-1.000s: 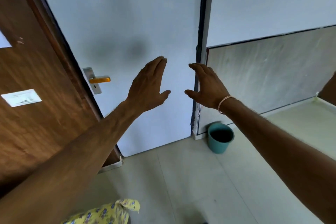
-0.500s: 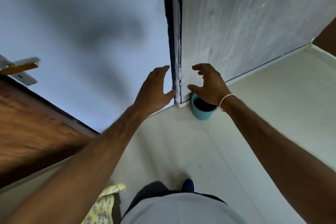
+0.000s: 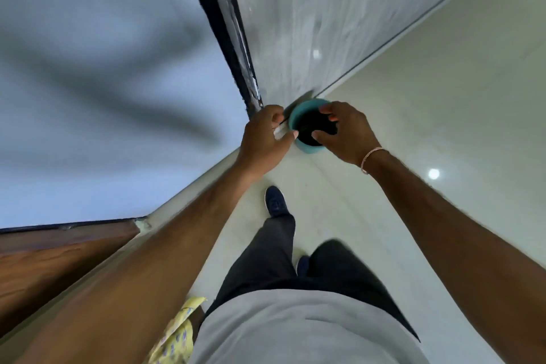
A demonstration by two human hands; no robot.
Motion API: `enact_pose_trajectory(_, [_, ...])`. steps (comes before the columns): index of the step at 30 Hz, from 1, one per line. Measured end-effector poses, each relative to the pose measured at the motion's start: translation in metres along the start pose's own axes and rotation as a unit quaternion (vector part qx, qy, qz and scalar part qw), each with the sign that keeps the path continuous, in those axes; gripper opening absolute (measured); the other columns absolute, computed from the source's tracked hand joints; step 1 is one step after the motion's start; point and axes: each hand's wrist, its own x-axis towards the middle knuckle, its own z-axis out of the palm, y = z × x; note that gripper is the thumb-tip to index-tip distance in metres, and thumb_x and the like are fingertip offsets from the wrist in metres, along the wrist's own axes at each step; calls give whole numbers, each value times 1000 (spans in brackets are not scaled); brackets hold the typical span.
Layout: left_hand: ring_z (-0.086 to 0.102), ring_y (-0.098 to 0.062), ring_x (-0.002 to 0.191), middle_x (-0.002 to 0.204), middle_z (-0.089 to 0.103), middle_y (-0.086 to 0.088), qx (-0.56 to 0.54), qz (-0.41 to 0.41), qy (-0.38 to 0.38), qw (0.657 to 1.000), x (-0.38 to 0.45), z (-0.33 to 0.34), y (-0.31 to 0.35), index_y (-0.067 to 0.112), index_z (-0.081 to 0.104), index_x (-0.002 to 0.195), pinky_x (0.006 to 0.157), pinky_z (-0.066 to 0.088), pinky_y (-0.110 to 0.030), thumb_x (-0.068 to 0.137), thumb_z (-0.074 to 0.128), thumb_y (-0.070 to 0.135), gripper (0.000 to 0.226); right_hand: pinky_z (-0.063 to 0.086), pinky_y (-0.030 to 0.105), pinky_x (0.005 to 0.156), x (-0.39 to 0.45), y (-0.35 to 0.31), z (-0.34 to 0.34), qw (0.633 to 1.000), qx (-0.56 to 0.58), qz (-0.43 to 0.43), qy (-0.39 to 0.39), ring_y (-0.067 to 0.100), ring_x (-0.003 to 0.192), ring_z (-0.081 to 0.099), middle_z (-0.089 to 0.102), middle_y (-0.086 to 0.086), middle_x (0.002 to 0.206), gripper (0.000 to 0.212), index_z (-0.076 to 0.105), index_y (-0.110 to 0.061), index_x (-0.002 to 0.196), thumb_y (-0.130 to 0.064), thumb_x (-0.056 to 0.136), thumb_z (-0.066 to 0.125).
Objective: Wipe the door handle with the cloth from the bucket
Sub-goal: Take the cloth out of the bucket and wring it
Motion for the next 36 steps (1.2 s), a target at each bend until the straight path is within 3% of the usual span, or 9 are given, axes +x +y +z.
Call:
enact_pose_trajectory(4, [68,-15,91,103,73,-3,-104,-171,-39,979,66,39,-18,8,64,119,84,54,-28,85,90,19,44,53,27,99,57,41,25,996,13,79,-32,23,107,73,75,6,123,45,71,-12,125,-28,85,83])
enact_pose_trajectory(8, [69,-11,85,94,72,1,-115,-222,-48,967,117,78,-42,7,66,117,76,54,-23,84,90,18,42,57,40,101,109,79,43,991,19,120,-48,22,103,74,78,2,116,36,73,-18,117,-28,84,80])
enact_pose_trajectory(11, [72,-17,93,99,75,-4,-98,-217,-47,970,153,111,-74,15,64,111,90,60,-35,82,91,22,40,58,42,100,147,112,64,991,4,117,-64,20,105,73,78,-3,116,31,72,-22,118,-29,87,74])
enact_pose_trajectory(17, [69,-17,94,97,69,3,-35,-209,-35,977,211,189,-167,15,65,114,94,61,-41,87,83,26,35,56,44,103,225,202,127,985,-80,74,-136,28,115,69,73,2,127,36,68,-21,129,-30,94,71])
enact_pose_trajectory(22, [67,-22,111,113,68,-1,10,-255,-44,966,254,264,-258,8,64,121,95,55,-34,91,81,26,39,55,43,105,288,289,208,964,-151,53,-213,30,121,65,69,6,133,44,63,-18,135,-30,94,73])
enact_pose_trajectory(24, [65,-24,118,126,68,-7,30,-245,-57,967,260,270,-265,6,62,127,94,51,-31,92,81,28,45,53,43,107,299,302,219,953,-174,54,-241,32,124,63,68,8,136,48,62,-17,137,-32,92,73])
enact_pose_trajectory(30, [31,-31,157,171,31,-15,140,-146,-58,978,282,333,-331,7,40,157,123,37,-40,95,76,26,74,50,39,103,363,381,326,923,-239,53,-298,40,124,63,69,20,130,49,63,-8,134,-27,90,71])
enact_pose_trajectory(33, [20,-30,164,175,22,-16,146,-106,-61,982,281,348,-350,3,31,163,132,27,-41,98,72,26,80,50,40,105,391,407,364,914,-260,63,-305,42,126,63,68,24,132,48,62,-6,136,-25,92,70])
enact_pose_trajectory(36, [20,-26,164,176,23,-14,141,-88,-68,984,277,354,-367,3,32,163,130,26,-35,100,70,26,77,46,41,110,410,430,393,902,-294,64,-311,40,130,61,65,26,137,41,61,0,138,-16,100,60])
